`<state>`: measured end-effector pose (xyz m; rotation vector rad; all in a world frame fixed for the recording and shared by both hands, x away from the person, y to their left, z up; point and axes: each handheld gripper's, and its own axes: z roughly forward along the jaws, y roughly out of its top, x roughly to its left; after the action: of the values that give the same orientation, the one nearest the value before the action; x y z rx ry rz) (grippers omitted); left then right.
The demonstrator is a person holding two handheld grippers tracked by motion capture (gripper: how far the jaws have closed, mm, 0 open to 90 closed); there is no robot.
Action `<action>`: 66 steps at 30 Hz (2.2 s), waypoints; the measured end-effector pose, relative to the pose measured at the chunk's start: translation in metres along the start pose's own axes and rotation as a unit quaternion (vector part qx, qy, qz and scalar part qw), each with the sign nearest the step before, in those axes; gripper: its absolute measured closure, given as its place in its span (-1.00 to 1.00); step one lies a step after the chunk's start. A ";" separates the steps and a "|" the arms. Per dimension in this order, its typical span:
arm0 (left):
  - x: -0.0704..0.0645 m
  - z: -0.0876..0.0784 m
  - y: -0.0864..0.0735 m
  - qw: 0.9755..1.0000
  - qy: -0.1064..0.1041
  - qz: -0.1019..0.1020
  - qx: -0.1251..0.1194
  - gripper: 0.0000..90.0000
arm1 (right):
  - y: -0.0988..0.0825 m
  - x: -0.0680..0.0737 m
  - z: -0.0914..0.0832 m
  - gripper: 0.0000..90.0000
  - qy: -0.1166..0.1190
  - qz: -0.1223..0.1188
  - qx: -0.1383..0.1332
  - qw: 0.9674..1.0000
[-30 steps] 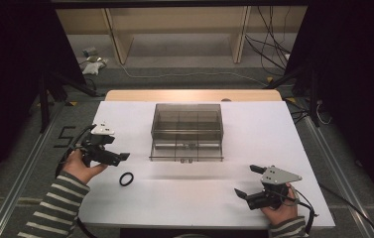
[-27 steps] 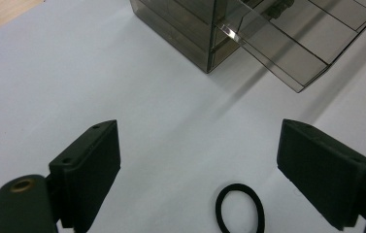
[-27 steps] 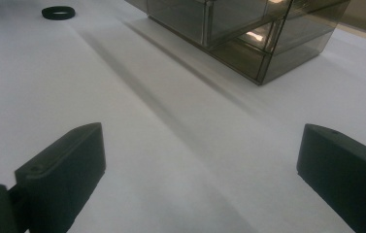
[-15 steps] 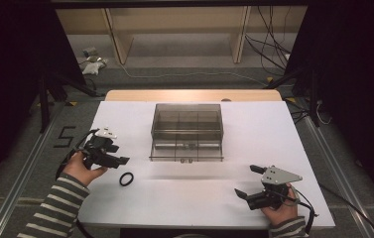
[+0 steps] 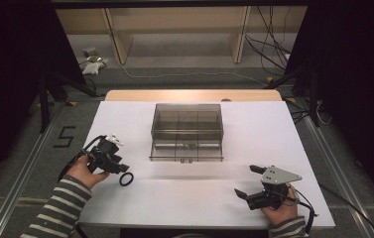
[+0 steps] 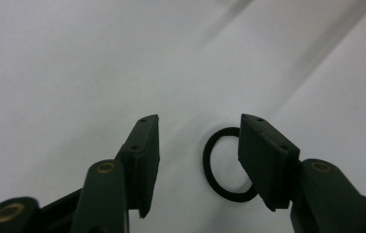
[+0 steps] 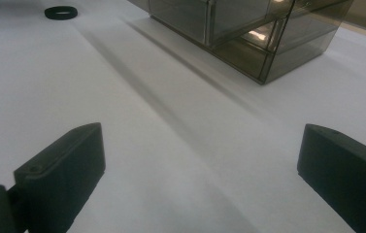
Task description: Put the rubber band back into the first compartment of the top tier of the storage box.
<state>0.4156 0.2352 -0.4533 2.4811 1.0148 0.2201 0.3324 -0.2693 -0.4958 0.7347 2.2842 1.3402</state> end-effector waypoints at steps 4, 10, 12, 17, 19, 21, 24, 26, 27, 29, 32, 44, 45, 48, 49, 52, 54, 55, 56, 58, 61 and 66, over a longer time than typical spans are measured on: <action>-0.002 0.005 -0.002 1.000 -0.006 0.009 0.018 0.15 | 0.000 0.000 0.000 -0.90 0.000 0.000 0.000 1.000; -0.003 0.011 -0.005 0.999 -0.013 0.007 0.034 0.23 | 0.000 0.000 0.000 -0.90 -0.001 -0.001 -0.001 1.000; -0.002 0.013 -0.006 0.999 -0.016 0.005 0.037 0.26 | 0.000 0.000 0.000 -0.90 -0.001 -0.002 0.000 1.000; -0.002 0.016 -0.007 0.999 -0.025 0.003 0.042 0.39 | 0.000 0.000 0.000 -0.90 0.000 -0.001 -0.001 1.000; -0.002 0.017 -0.007 0.999 -0.024 0.005 0.046 0.42 | 0.000 0.000 0.000 -0.90 -0.001 -0.002 0.000 1.000; -0.002 0.018 -0.006 0.999 -0.020 0.002 0.048 0.45 | 0.000 0.000 0.000 -0.90 0.000 -0.002 0.000 1.000; -0.002 0.019 -0.006 0.999 -0.015 0.003 0.049 0.48 | 0.000 0.000 0.000 -0.90 -0.001 -0.002 0.001 1.000; -0.002 0.020 -0.007 0.999 -0.015 0.013 0.048 0.49 | 0.000 0.001 0.000 -0.90 -0.001 -0.001 0.001 1.000; -0.002 0.020 -0.008 0.999 -0.016 0.018 0.047 0.51 | 0.000 0.001 0.000 -0.90 -0.001 -0.001 0.001 1.000; -0.003 0.021 -0.008 0.999 -0.018 0.008 0.050 0.54 | 0.000 0.001 0.000 -0.90 -0.001 -0.001 0.001 1.000; -0.003 0.023 -0.008 0.998 -0.019 0.001 0.055 0.54 | 0.000 0.001 0.000 -0.90 -0.001 -0.002 0.001 1.000; -0.005 0.026 -0.007 0.998 -0.009 -0.016 0.064 0.77 | 0.000 0.001 0.000 -0.90 -0.002 -0.002 0.003 1.000; -0.005 0.026 -0.007 0.998 -0.010 -0.020 0.066 0.81 | 0.000 0.001 0.000 -0.90 -0.002 -0.002 0.003 1.000; -0.006 0.026 -0.006 0.997 -0.007 -0.025 0.069 0.89 | 0.000 0.001 0.000 -0.90 -0.002 -0.003 0.002 1.000; -0.006 0.026 -0.006 0.997 -0.006 -0.024 0.068 0.89 | 0.000 0.001 0.000 -0.90 -0.002 -0.003 0.002 1.000; -0.007 0.024 -0.005 0.998 -0.002 -0.024 0.064 0.90 | 0.000 0.001 0.000 -0.90 -0.002 -0.003 0.003 1.000; -0.007 0.022 -0.005 0.998 -0.002 -0.026 0.058 0.90 | 0.000 0.001 0.000 -0.90 -0.003 -0.004 0.003 1.000; -0.008 0.020 -0.004 0.998 -0.001 -0.026 0.055 0.90 | 0.000 0.001 0.000 -0.90 -0.003 -0.004 0.003 1.000; -0.007 0.019 -0.004 0.998 0.000 -0.024 0.054 0.90 | 0.000 0.001 0.000 -0.90 -0.003 -0.004 0.003 1.000; -0.008 0.017 -0.003 0.998 -0.001 -0.024 0.050 0.90 | 0.000 0.001 0.000 -0.90 -0.003 -0.003 0.003 1.000; -0.008 0.012 -0.002 0.999 0.000 -0.025 0.038 0.90 | 0.000 0.001 0.000 -0.90 -0.003 -0.004 0.003 1.000; -0.007 0.003 -0.001 0.999 -0.001 -0.030 0.014 0.90 | 0.000 0.001 0.000 -0.90 -0.003 -0.004 0.003 1.000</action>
<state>0.4110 0.2301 -0.4563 2.4720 1.0966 0.1856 0.3317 -0.2683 -0.4961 0.7295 2.2844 1.3263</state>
